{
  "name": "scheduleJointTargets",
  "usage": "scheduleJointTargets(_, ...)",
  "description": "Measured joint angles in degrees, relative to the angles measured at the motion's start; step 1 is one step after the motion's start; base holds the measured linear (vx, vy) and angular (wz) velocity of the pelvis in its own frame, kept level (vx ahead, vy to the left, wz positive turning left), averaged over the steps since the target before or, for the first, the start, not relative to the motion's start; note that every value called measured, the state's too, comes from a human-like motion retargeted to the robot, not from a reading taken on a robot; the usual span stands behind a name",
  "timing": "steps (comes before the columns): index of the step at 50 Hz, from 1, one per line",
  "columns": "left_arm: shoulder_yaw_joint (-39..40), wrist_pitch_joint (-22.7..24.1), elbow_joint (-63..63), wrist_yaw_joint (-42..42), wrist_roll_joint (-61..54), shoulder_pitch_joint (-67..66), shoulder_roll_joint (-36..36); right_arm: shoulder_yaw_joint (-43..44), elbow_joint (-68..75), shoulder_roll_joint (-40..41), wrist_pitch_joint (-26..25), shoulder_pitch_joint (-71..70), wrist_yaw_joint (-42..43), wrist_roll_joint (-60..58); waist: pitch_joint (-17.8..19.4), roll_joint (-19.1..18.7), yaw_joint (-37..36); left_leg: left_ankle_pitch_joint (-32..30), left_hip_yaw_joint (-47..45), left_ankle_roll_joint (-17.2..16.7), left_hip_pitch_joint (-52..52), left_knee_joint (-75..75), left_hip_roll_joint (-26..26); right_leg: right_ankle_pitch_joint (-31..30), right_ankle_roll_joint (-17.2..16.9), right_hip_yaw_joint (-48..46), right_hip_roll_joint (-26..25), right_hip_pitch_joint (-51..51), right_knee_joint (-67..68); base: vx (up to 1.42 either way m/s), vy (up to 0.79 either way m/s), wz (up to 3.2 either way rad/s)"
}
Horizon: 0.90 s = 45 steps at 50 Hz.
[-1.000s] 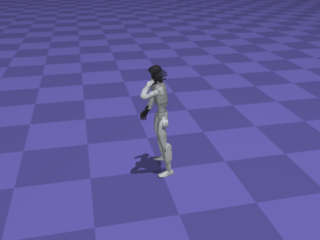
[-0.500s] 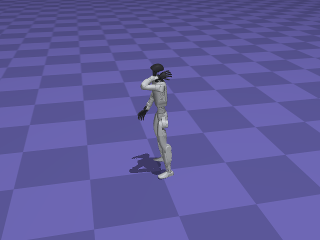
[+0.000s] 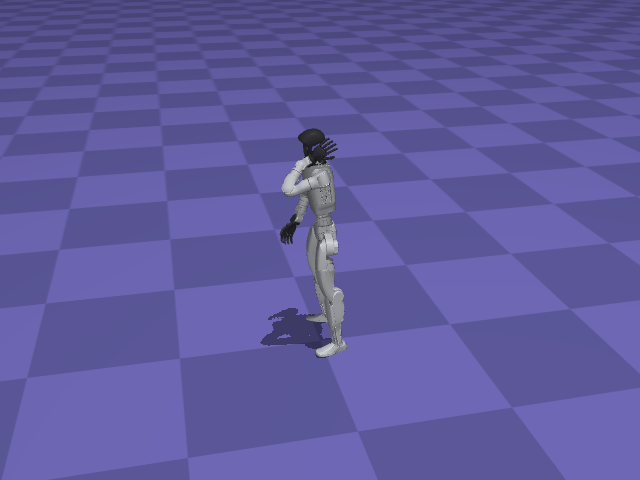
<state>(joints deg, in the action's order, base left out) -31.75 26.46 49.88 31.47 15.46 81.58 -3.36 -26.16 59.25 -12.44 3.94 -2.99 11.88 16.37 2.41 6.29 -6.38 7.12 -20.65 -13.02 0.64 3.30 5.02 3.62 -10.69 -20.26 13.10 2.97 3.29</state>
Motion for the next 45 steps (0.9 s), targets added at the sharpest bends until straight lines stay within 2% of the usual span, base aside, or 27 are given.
scheduleJointTargets(12, 0.4, 0.0, 0.4, 1.2, -3.3, -7.2, -2.9, 2.3, -3.3, -1.3, 0.5, -4.9, 1.5, -3.2, -0.9, 0.6, 0.8, 1.6, -0.9, 0.9, -0.9, -2.2, 0.2, 0.2, -1.0, 1.1, 0.2, -1.0, 0.5, 0.0, 0.0, 0.0)
scheduleJointTargets(23, -0.6, -1.9, -0.6, 1.6, -6.8, -0.9, -7.5, 7.3, 0.1, -0.7, -0.8, -3.9, 2.2, -0.1, -3.5, 0.9, 2.0, 1.5, 0.1, 1.8, -1.3, -1.4, 0.4, 0.2, -1.8, -0.2, -0.2, -1.9, 0.1, 0.0, 0.0, 0.0)
scheduleJointTargets(30, -0.5, -2.3, -1.0, 0.7, -6.3, 3.1, -11.0, 6.3, 3.4, -0.3, -1.0, 0.2, 1.5, 0.8, -4.4, 2.1, 0.9, 1.6, 0.1, 2.3, -1.2, -0.7, 0.8, 0.2, -2.1, -0.5, -0.6, -1.6, 0.1, 0.0, 0.0, 0.0)
scheduleJointTargets(37, -1.3, -2.3, -0.7, 1.2, -2.0, 8.5, -12.8, 5.5, 3.4, -1.0, -0.8, 3.5, 0.9, 0.6, -3.5, 2.2, -1.1, 2.0, 0.0, 2.5, -0.8, -1.0, 1.0, 0.1, -1.6, -0.4, -0.9, -1.1, 0.2, 0.0, 0.0, 0.0)
scheduleJointTargets(45, -5.1, -4.4, -0.7, 6.8, 5.7, 15.6, -13.8, 4.3, -1.5, -2.2, 0.5, 5.2, 1.9, 0.1, -0.9, 1.8, -3.0, 1.7, 0.4, 2.2, -0.2, -1.0, 0.8, -0.1, -0.7, -0.6, -0.7, -0.8, 0.0, 0.0, 0.0, 0.0)
